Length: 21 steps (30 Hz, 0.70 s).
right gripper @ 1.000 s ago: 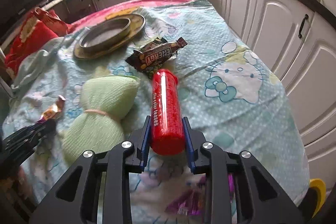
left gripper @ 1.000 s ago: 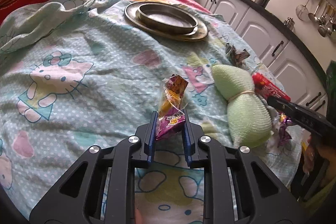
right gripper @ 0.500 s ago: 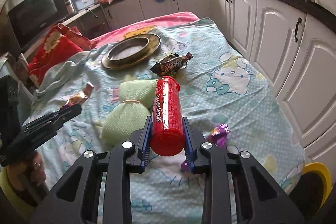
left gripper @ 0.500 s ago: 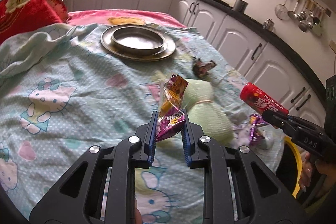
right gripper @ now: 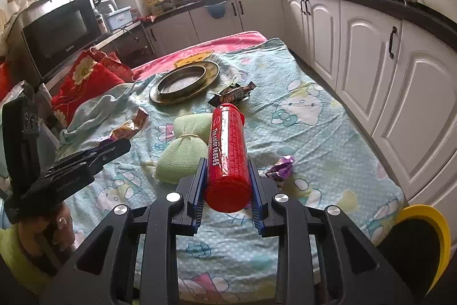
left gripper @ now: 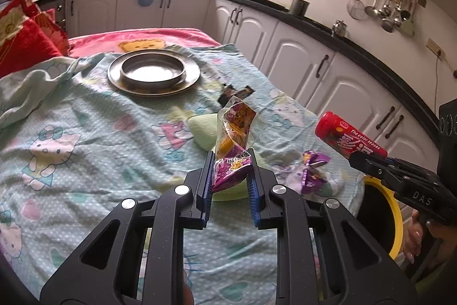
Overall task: Collect trash
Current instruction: 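Carry the snack wrapper with the left tool while the right tool carries the red bottle to the bin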
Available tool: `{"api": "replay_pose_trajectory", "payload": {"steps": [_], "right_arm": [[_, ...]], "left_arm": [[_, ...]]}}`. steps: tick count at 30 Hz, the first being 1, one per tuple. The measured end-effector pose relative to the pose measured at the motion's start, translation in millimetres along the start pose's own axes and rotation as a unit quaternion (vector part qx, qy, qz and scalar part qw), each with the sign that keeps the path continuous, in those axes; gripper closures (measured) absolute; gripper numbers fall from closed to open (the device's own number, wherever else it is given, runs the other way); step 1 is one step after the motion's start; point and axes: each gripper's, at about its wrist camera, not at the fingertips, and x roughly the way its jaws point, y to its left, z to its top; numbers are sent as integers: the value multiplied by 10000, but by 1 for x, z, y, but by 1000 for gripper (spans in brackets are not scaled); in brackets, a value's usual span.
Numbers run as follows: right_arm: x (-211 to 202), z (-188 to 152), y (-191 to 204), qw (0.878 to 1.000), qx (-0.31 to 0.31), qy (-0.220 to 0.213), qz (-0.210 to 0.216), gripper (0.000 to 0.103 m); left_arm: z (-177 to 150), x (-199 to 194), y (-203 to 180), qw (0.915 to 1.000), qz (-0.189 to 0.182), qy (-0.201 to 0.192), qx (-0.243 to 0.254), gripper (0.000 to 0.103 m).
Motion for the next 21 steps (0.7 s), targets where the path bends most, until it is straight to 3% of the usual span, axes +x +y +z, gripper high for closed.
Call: {"api": "replay_pose_trajectory", "payload": {"steps": [21], "right_arm": [[-65,-28,-40,9972,451,-458,-383,77]], "left_arm": [[-9,-13,-61,9972,-489,-57,570,88]]}}
